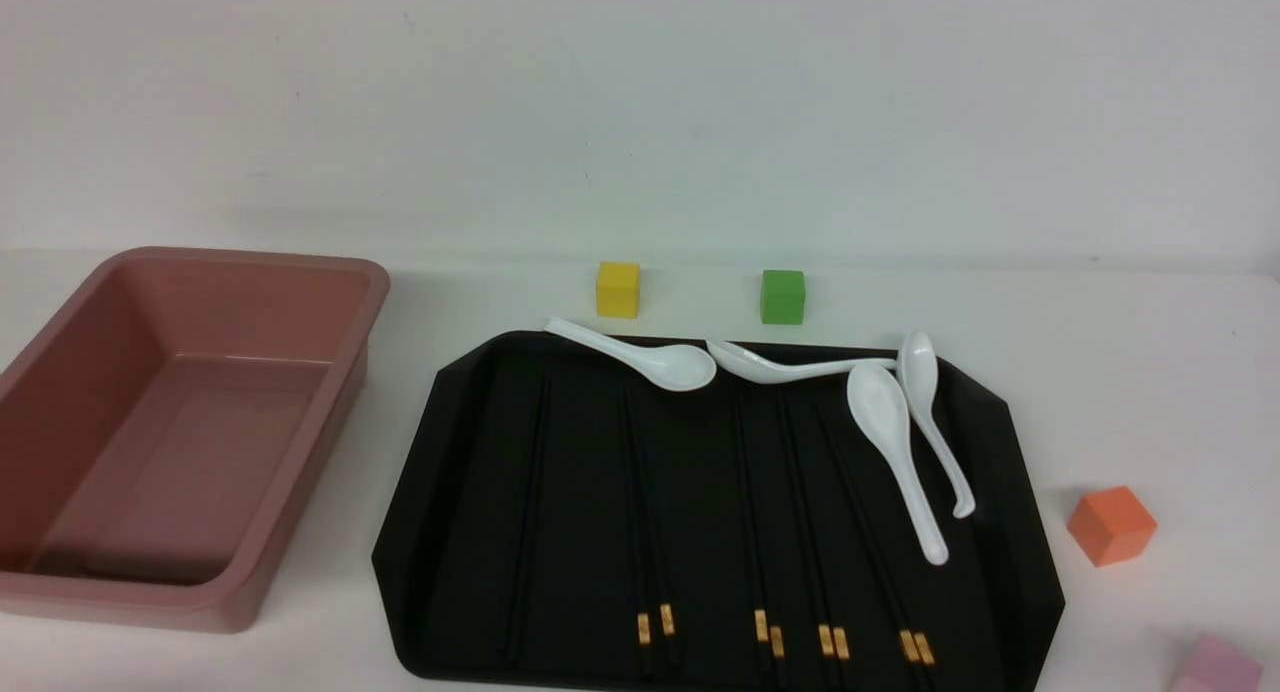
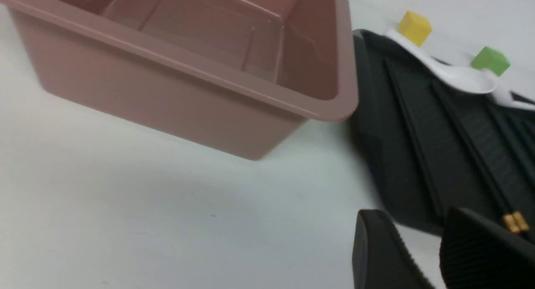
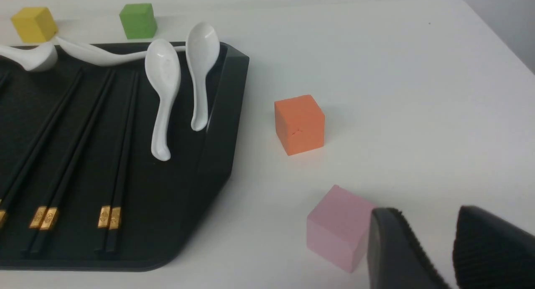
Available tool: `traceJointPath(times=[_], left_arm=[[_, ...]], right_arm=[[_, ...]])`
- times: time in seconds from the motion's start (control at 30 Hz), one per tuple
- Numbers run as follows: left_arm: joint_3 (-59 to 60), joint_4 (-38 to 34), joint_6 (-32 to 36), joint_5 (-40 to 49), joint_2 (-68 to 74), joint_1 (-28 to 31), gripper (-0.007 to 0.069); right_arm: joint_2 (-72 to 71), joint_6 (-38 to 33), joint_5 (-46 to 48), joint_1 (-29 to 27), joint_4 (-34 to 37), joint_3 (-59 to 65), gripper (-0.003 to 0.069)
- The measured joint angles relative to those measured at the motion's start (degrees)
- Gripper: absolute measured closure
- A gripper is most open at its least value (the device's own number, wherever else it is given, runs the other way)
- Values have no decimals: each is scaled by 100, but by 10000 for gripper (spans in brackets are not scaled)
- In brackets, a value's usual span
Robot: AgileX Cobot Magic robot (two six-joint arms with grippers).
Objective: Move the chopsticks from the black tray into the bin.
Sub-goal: Use the left arm to grab a pair of chopsticks
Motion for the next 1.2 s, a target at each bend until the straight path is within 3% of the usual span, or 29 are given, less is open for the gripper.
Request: traceJointPath(times=[0.37, 0.67, 0.77, 0.9, 0.97, 1.1, 1.2], left_arm=[[0, -3359, -925, -71, 0, 0, 386], [-369, -4695, -1020, -259, 0, 0, 389], [-1075, -4755, -472, -341, 6, 0, 430], [-2063, -4507, 320, -202, 536, 0, 549], [-2655, -3985, 696, 574, 1342, 0, 637], [-3377, -2921, 684, 2521, 3116, 0, 637], [-3884, -2311, 662, 3370, 4369, 0, 637]], right_arm=[[0, 0, 0, 0, 0, 0, 419], [0, 0, 0, 0, 0, 0, 419], [0, 0, 0, 0, 0, 0, 419], [0, 0, 0, 0, 0, 0, 419], [0, 0, 0, 0, -9, 0, 419], [0, 0, 0, 0, 3, 0, 419], [0, 0, 0, 0, 3, 0, 419]])
